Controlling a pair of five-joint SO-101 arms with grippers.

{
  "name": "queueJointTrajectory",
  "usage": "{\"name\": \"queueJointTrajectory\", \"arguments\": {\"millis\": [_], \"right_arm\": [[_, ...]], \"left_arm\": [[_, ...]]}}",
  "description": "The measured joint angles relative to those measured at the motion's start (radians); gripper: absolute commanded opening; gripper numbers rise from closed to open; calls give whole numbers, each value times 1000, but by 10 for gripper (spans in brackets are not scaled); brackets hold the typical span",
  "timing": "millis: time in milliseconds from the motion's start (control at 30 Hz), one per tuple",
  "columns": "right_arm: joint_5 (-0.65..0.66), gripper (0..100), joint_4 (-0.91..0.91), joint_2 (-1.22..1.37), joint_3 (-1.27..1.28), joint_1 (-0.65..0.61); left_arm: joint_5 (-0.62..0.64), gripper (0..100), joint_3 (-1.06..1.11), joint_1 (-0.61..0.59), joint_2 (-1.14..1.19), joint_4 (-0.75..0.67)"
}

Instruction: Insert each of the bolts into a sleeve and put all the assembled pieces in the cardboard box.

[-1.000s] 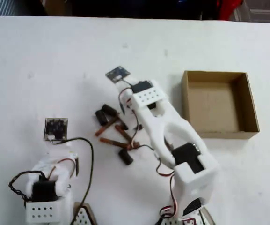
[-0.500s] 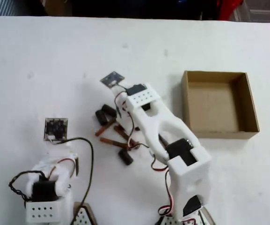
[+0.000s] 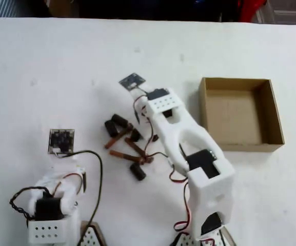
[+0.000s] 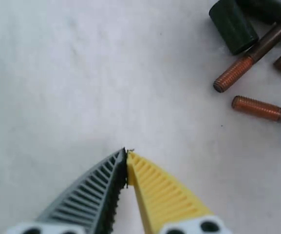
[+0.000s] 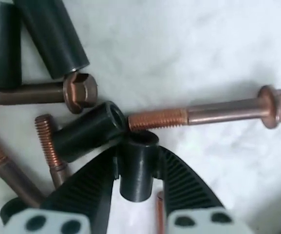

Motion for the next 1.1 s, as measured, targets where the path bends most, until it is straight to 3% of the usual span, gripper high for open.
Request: {"name": "queueJointTrajectory", "arguments": {"millis": [1100], "right_arm": [[0, 16, 522, -979, 68, 0]], "left_arm": [[0, 24, 0, 0, 0, 0]]}}
